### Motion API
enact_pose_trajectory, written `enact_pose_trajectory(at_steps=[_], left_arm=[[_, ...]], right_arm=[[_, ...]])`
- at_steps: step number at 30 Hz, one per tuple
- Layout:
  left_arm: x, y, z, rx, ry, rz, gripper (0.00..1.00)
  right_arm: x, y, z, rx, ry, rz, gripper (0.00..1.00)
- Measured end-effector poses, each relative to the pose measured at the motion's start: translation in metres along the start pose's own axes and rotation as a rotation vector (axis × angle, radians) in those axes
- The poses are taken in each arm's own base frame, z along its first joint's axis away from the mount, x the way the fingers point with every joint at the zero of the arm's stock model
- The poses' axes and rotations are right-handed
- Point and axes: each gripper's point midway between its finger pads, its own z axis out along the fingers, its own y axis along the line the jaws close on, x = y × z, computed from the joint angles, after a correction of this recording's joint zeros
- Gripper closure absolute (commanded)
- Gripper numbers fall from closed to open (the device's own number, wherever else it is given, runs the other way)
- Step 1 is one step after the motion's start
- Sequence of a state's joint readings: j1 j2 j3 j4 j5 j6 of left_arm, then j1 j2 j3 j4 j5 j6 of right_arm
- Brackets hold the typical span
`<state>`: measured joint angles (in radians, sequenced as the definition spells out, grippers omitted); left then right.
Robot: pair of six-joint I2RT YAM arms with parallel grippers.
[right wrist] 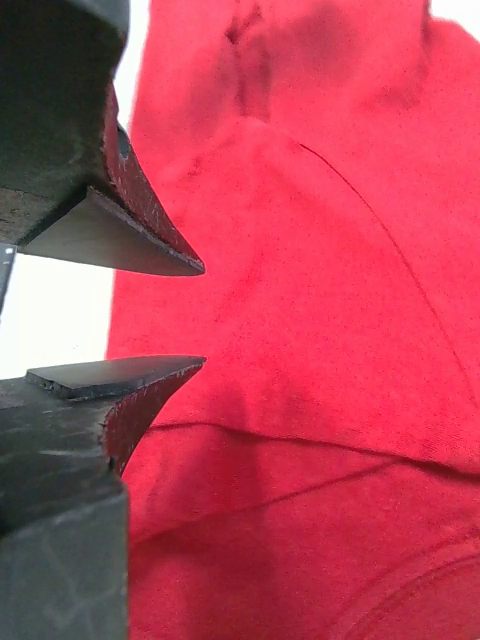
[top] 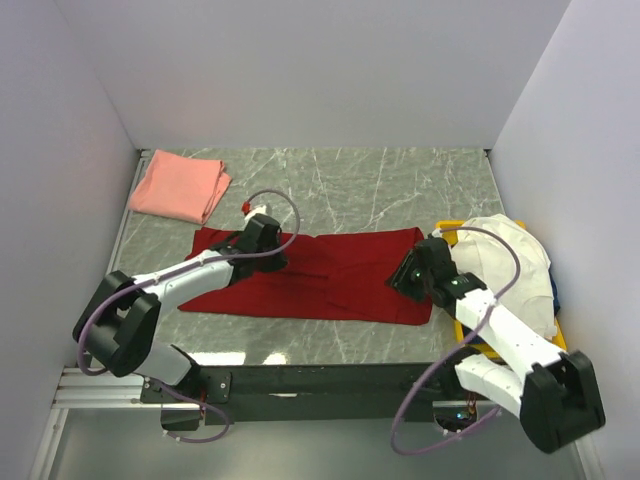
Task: Fold and stack the t-shirts
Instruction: Fold the tshirt
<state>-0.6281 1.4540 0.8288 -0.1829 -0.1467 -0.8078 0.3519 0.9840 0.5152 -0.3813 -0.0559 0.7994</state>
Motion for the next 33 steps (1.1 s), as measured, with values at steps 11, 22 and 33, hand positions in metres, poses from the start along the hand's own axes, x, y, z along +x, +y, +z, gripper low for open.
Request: enact_pose_trajectory(at_steps=[11, 22, 33], left_arm=[[0.041, 0.054, 0.017, -0.146, 0.056, -0.045, 0.85], [0.059, 0.049, 0.005, -0.123, -0.023, -0.146, 0.83], [0.129, 0.0, -0.021, -0.018, 0.073, -0.248, 0.78]], right_arm=[[0.001, -0.016, 0.055, 0.154, 0.072, 0.019, 0.57], [-0.042, 0.01, 0.093, 0.173, 0.074, 0.016, 0.58], [-0.088, 0.04, 0.136, 0.215, 0.115, -0.073, 0.59]])
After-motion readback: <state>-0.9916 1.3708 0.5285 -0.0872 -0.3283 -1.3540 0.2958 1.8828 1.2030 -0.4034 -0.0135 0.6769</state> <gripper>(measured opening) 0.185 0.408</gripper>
